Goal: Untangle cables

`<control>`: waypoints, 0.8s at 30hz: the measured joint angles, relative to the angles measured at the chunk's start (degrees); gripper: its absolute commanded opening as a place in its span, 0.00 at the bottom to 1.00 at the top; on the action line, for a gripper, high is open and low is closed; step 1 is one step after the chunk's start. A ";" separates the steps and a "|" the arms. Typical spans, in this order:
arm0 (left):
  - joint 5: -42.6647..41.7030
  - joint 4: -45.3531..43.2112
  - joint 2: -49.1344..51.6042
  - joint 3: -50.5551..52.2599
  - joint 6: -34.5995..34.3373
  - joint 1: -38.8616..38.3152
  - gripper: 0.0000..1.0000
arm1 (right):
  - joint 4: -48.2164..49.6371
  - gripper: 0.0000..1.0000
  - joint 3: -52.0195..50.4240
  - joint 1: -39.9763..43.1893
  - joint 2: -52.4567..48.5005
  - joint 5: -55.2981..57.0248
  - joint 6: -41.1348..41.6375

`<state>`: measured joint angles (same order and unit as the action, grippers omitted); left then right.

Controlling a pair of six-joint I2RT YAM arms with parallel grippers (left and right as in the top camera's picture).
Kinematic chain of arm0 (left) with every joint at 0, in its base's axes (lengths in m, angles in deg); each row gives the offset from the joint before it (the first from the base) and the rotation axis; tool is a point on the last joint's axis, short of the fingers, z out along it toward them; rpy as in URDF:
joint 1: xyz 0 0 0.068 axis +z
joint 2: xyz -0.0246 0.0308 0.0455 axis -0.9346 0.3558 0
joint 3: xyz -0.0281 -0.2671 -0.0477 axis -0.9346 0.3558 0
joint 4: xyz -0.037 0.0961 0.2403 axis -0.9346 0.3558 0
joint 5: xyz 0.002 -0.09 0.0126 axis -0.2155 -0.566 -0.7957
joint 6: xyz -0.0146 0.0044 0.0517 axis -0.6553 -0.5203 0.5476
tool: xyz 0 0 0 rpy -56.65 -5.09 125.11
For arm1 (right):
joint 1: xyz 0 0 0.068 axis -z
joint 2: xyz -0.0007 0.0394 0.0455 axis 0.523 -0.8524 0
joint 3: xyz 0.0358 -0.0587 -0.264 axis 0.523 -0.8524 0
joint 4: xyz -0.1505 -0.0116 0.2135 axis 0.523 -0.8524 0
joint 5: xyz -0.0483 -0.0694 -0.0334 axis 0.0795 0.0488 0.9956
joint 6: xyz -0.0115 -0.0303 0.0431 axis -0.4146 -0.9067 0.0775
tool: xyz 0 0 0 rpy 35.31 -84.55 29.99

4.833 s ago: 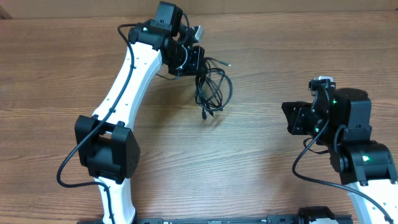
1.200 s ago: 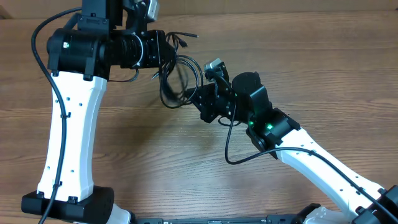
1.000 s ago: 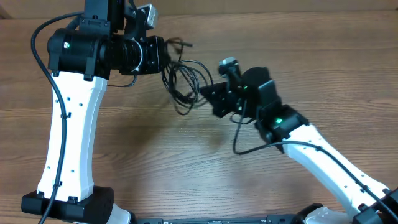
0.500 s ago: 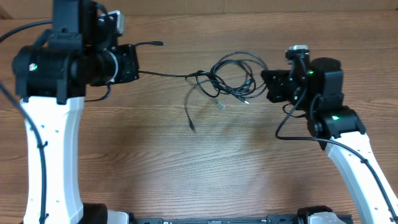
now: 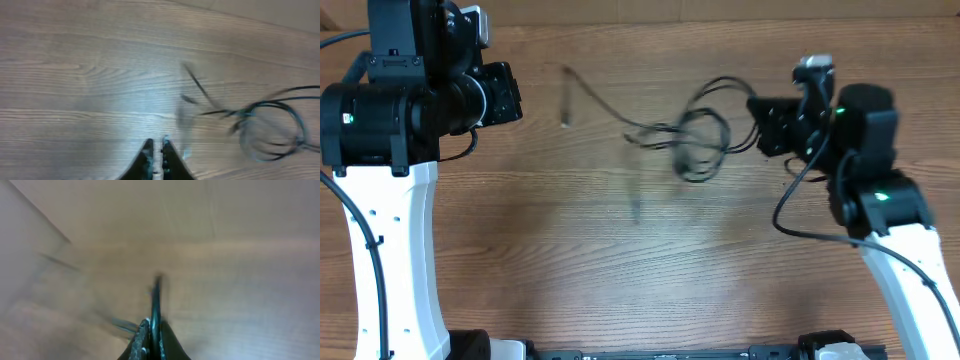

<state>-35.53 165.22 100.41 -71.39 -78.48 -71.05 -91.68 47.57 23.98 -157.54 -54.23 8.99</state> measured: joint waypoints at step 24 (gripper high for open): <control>5.05 0.79 -1.62 0.00 -0.85 1.36 0.25 | -1.95 0.04 11.10 -12.00 2.36 6.34 1.70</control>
<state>-30.48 166.00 98.79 -71.39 -79.33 -69.69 -93.63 58.67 11.98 -155.18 -47.89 10.70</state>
